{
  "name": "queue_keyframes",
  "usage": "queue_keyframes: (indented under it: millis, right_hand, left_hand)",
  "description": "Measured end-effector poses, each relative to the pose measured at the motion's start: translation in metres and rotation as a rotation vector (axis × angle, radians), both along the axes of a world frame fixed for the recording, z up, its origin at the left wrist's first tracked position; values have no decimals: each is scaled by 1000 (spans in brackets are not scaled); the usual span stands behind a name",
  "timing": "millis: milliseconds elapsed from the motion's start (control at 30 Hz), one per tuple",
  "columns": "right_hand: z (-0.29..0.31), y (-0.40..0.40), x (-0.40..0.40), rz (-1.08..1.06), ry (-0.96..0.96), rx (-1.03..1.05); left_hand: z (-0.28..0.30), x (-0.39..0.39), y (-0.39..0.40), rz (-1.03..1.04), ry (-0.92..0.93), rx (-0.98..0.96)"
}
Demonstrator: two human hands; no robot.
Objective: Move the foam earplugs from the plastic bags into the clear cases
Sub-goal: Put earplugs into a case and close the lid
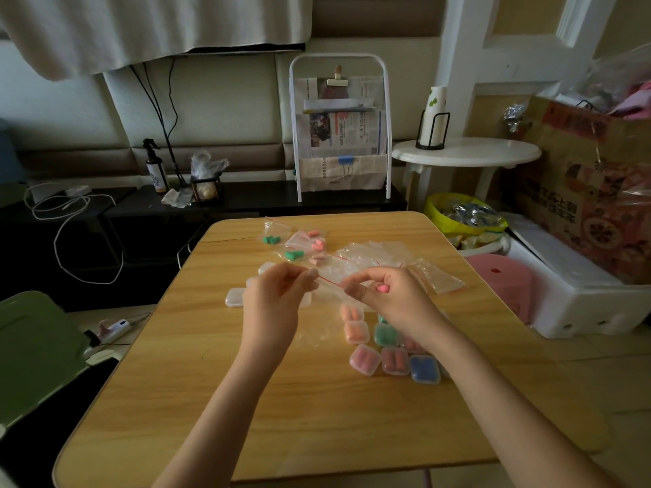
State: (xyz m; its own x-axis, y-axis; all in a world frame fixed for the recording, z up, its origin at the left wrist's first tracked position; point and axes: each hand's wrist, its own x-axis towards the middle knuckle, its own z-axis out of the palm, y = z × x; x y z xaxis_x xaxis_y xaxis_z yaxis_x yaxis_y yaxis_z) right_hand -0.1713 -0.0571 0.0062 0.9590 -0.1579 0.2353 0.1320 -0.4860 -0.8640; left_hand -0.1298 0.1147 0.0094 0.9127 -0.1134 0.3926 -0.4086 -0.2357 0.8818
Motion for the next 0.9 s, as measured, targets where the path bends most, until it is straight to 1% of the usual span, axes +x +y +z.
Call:
queue_keyframes:
  millis: [100,200,300,367,467,567,667,733,900]
  right_hand:
    - [-1,-3,0,-6,10,51]
    - [-2,-3,1,-5,9,84]
    - [-3,-3,2,-2,4,27]
    - [-4,-3,2,5,1,-29]
    - [-2,-1,1,52,17,-32]
    - [0,1,1,68,25,10]
    - [0,1,1,69,50,31]
    - [1,3,0,72,60,40]
    - [-3,2,0,50,-7,75]
  left_hand:
    - [0,2,1,18,43,-78]
    - [0,1,2,-20,94,-132]
    - [2,-1,3,-144,161,-163]
    - [2,-1,3,-196,196,-112]
    - [-1,0,2,-151,132,-35]
    - [0,1,4,-125,109,-59]
    - [1,0,4,-165,133,-122]
    - [1,-2,2,-204,156,-127]
    - [-3,-4,-3,-259,187,-126]
